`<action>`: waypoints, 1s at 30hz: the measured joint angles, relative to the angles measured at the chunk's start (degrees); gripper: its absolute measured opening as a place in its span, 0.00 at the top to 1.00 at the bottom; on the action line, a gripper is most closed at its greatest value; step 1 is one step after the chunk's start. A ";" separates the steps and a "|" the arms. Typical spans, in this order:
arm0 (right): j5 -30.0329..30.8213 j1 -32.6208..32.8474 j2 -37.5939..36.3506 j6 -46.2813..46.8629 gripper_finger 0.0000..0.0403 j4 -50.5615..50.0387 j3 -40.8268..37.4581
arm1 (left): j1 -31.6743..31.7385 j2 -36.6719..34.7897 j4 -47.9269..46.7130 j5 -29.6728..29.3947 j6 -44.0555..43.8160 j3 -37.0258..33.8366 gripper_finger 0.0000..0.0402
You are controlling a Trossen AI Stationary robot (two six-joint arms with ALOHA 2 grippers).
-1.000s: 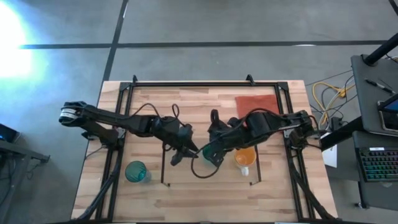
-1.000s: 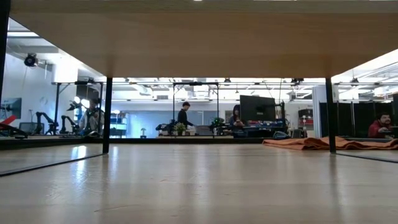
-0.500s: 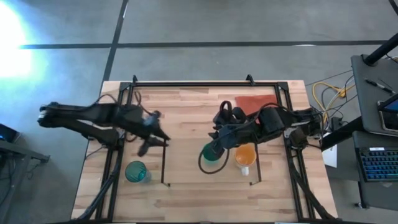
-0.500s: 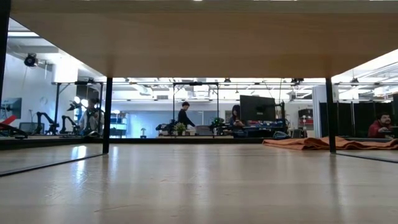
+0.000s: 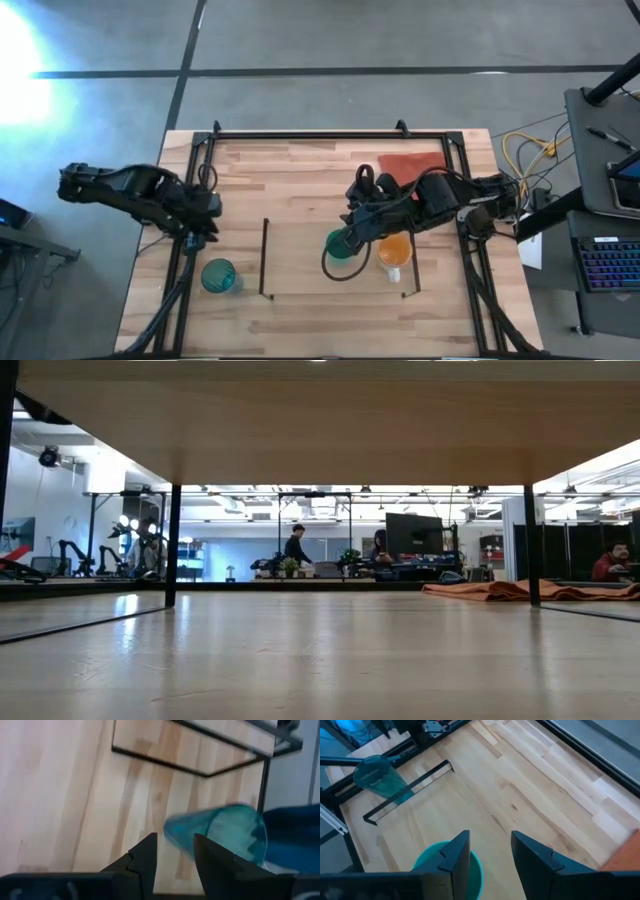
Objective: Stack small to large cups/mugs on shelf
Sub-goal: Put the blue cup on the shelf
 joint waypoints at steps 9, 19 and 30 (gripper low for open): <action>-0.44 1.11 0.00 3.21 0.66 0.02 0.00 | -6.06 2.13 -1.92 2.59 -4.18 -0.96 0.72; -0.50 2.99 0.00 6.36 0.66 0.03 0.00 | -9.52 4.15 2.78 0.35 -4.54 -5.55 0.72; -0.51 3.66 0.00 7.28 0.66 0.07 0.00 | -11.44 3.65 6.48 4.92 -6.25 -7.17 0.72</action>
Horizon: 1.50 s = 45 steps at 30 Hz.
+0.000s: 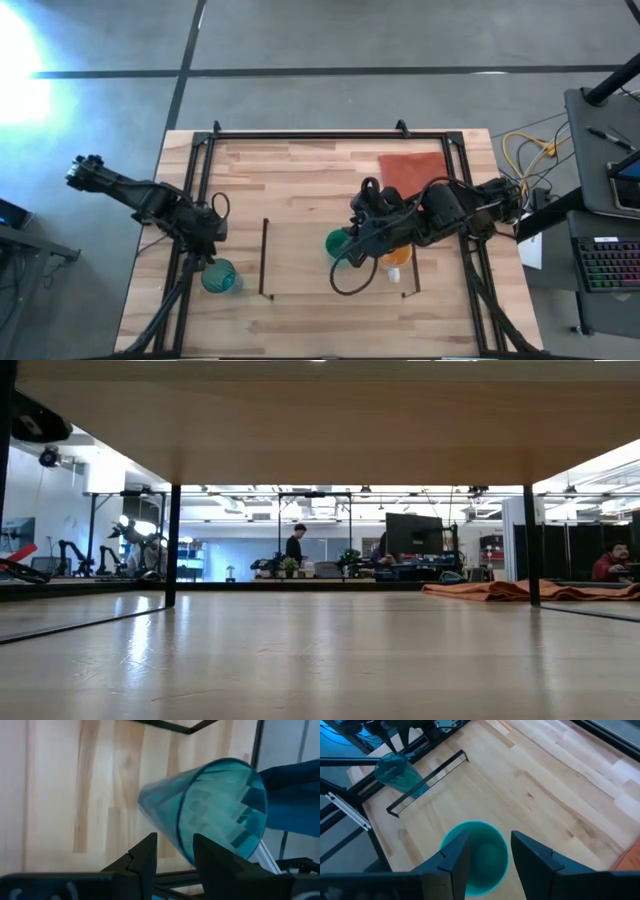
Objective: Stack small to large cups/mugs on shelf
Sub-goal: Put the blue cup on the shelf
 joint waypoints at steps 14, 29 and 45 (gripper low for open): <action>0.02 0.00 0.00 -0.02 0.66 0.00 0.00 | -2.33 4.58 4.95 -1.45 -1.32 -4.60 0.72; -0.61 0.04 0.00 0.55 0.66 -0.92 0.00 | -5.58 13.26 2.99 -11.39 0.25 6.95 0.99; -0.09 0.37 -0.11 2.95 0.70 -6.29 -0.02 | -6.35 29.75 -22.09 -16.12 0.76 52.38 1.00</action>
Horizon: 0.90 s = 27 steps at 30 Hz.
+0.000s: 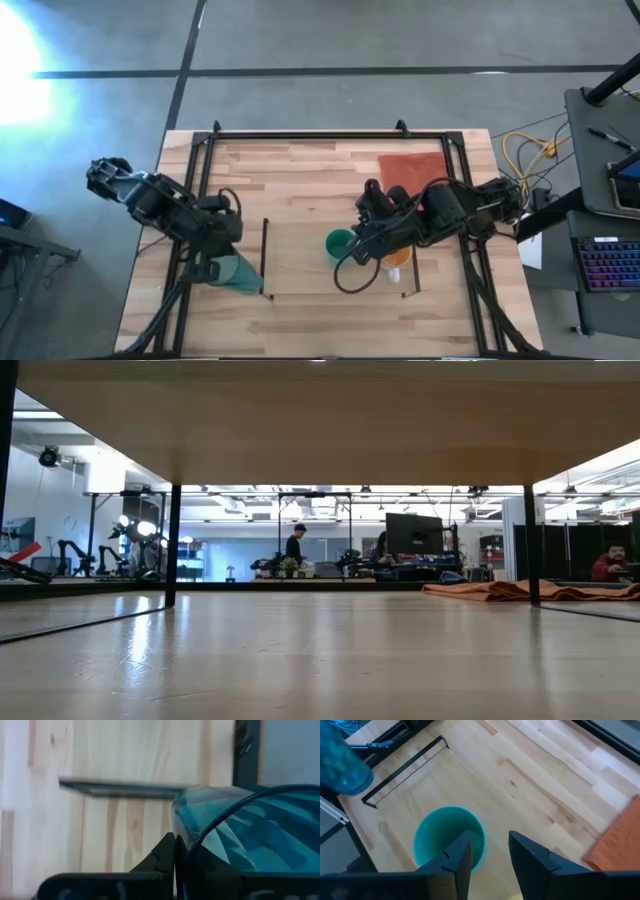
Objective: Stack small to large cups/mugs on shelf
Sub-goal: Put the blue cup on the shelf
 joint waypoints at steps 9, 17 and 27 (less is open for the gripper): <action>0.11 -0.02 -0.59 -0.36 0.74 0.00 0.00 | 0.73 6.88 -0.16 -10.78 5.31 14.08 1.00; 1.23 -0.04 -0.59 -4.83 0.75 5.54 0.00 | 4.89 15.31 -0.20 -10.59 15.01 14.70 1.00; 1.02 0.19 0.56 -8.63 0.89 12.60 0.00 | 10.76 19.61 -0.20 -5.17 23.42 14.70 1.00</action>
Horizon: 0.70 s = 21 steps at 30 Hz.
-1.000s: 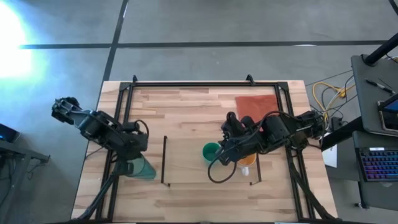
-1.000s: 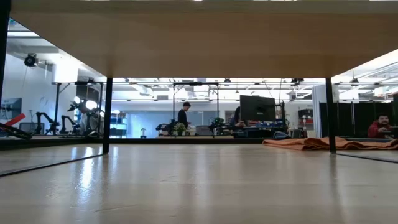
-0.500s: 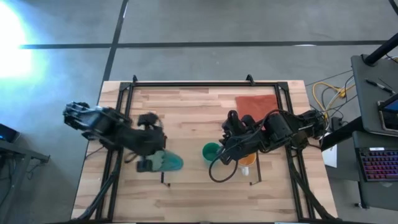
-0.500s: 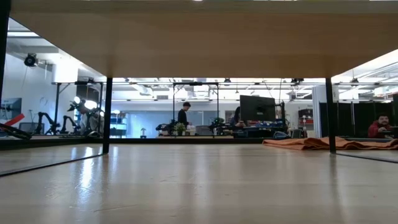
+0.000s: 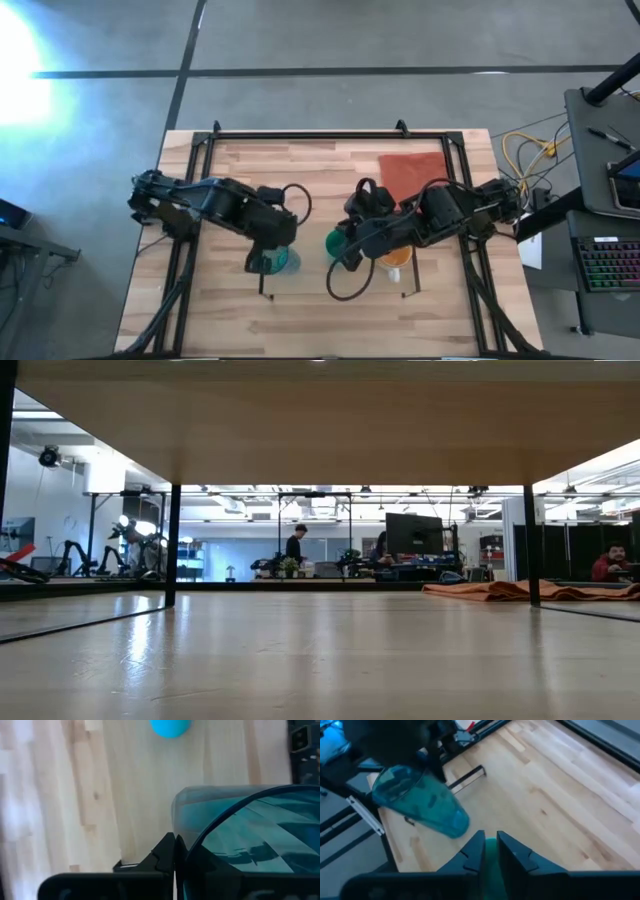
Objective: Stack small to large cups/mugs on shelf
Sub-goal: Put the blue cup on the shelf
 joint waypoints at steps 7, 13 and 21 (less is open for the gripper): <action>-1.37 1.70 2.35 2.13 0.97 -0.11 0.00 | 2.05 0.14 1.19 2.01 1.71 0.00 1.00; -1.21 2.44 3.91 3.06 0.97 -0.14 -0.07 | 2.09 0.05 4.75 2.15 3.48 0.00 1.00; -0.89 2.68 3.97 3.71 0.97 -0.14 -0.02 | 2.48 0.04 4.73 3.27 4.26 0.00 0.88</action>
